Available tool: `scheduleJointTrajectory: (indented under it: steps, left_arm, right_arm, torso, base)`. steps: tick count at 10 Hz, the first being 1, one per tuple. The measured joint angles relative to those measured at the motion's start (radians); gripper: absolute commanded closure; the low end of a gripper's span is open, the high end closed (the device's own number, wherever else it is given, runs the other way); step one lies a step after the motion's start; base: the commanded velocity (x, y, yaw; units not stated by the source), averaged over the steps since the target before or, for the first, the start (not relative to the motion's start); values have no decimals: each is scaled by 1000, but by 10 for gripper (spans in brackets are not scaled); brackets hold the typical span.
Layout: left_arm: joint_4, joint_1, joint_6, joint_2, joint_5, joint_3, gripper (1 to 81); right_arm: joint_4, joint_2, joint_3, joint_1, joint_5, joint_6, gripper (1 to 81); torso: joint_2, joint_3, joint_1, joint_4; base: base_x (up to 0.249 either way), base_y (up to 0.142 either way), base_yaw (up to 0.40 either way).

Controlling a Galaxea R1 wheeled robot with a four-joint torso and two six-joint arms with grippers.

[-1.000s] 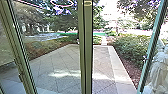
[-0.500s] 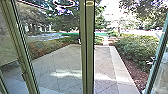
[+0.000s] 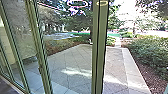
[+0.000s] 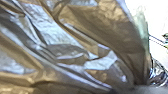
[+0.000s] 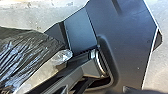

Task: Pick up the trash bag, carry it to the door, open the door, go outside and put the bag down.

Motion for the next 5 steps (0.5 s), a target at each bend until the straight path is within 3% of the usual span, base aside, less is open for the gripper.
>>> scheduleJointTrajectory:
  steps: [1,5]
  left_arm:
    - [4,0,0,0,2,0,811]
    - [20,-28,0,-2,1,0,811]
  right_arm:
    - [0,4,-18,4,13,0,10]
    - [-11,104,-182,-10,71,-20,10]
  torso:
    - [0,0,0,7]
    - [0,0,0,6]
  base:
    - [0,0,0]
    - [0,0,0]
